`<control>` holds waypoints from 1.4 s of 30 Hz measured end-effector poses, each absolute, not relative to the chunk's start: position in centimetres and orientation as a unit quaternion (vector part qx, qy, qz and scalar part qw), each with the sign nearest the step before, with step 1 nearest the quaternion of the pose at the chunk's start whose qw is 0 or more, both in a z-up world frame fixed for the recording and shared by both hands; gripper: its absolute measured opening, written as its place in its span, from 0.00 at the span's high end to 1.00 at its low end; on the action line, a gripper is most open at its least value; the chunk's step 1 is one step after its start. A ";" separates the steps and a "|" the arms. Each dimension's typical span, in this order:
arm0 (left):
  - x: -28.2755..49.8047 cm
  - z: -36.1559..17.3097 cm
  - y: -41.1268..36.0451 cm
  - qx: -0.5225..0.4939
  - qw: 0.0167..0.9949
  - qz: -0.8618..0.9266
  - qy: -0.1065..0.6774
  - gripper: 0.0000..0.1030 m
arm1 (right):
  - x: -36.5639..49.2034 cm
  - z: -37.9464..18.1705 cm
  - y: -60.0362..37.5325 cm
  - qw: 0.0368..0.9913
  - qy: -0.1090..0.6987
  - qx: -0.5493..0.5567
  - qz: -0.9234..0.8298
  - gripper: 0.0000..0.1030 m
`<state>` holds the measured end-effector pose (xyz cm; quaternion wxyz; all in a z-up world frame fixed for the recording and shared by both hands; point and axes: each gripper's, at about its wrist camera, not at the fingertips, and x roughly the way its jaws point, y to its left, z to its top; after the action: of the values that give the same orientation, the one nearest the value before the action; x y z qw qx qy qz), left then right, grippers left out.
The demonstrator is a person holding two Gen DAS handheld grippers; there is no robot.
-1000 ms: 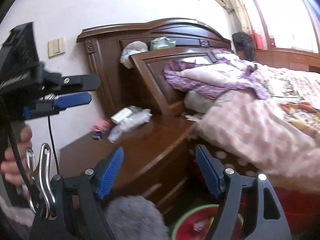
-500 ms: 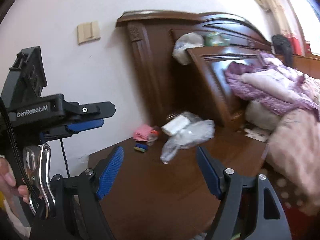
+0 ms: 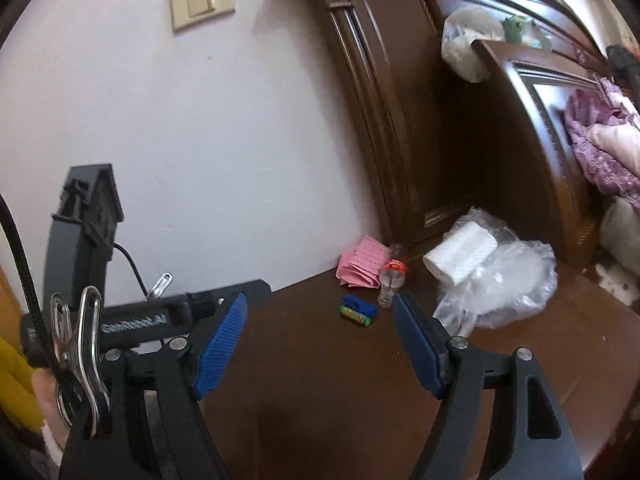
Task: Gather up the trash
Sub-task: 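Move both grippers over the bedside table toward the plastic bottle and pink paper, then grasp the clear red-label bottle with the right gripper while the left gripper grasps the pink paper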
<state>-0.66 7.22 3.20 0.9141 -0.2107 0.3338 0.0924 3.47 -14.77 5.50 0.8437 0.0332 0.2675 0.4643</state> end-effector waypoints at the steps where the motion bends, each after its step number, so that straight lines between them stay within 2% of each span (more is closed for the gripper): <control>1: 0.1 3.0 7.7 -0.209 0.912 0.096 0.340 0.42 | 3.9 5.6 -14.5 0.843 0.271 0.029 0.463 0.26; 12: 8.5 0.3 11.6 -0.203 0.893 0.107 0.387 0.42 | 11.2 4.5 -8.3 0.826 0.342 -0.041 0.445 0.26; 13: 9.3 -0.1 11.7 -0.199 0.892 0.101 0.394 0.42 | 11.8 4.1 -7.8 0.823 0.352 -0.048 0.444 0.30; 14: 9.8 -0.4 11.7 -0.199 0.889 0.105 0.400 0.42 | 12.2 3.8 -7.5 0.819 0.360 -0.054 0.443 0.37; 18: 11.2 -1.9 11.0 -0.192 0.882 0.103 0.418 0.42 | 14.0 1.5 -6.5 0.802 0.399 -0.069 0.438 0.52; 25: 12.7 -4.5 10.5 -0.197 0.865 0.127 0.443 0.41 | 15.6 -1.1 -7.1 0.793 0.427 -0.089 0.426 0.59; 32: 13.4 -4.6 10.0 -0.225 0.861 0.126 0.439 0.41 | 15.8 -1.8 -8.0 0.793 0.426 -0.127 0.418 0.60; 33: 13.5 -4.6 9.9 -0.223 0.862 0.128 0.437 0.46 | 15.3 -1.9 -8.2 0.793 0.422 -0.141 0.416 0.60; 34: 13.5 -4.7 9.8 -0.230 0.863 0.122 0.433 0.62 | 15.0 -1.9 -8.3 0.791 0.421 -0.148 0.417 0.60; 35: 13.7 -4.7 9.6 -0.238 0.862 0.116 0.432 0.63 | 15.1 -1.8 -8.0 0.789 0.422 -0.149 0.421 0.60; 36: 13.7 -4.6 9.5 -0.241 0.864 0.111 0.427 0.73 | 15.0 -1.8 -8.0 0.787 0.424 -0.149 0.424 0.60; 40: 12.6 -4.4 9.8 -0.264 0.872 0.086 0.402 0.86 | 15.4 -2.1 -7.5 0.786 0.427 -0.154 0.421 0.60; 42: 11.9 -4.1 10.0 -0.266 0.877 0.081 0.391 0.89 | 15.8 -2.4 -7.0 0.789 0.428 -0.156 0.413 0.60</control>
<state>11.94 10.02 -4.07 0.8775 -0.2655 0.3911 0.0812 15.80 -7.04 -2.37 0.7885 -0.1555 0.4280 0.4134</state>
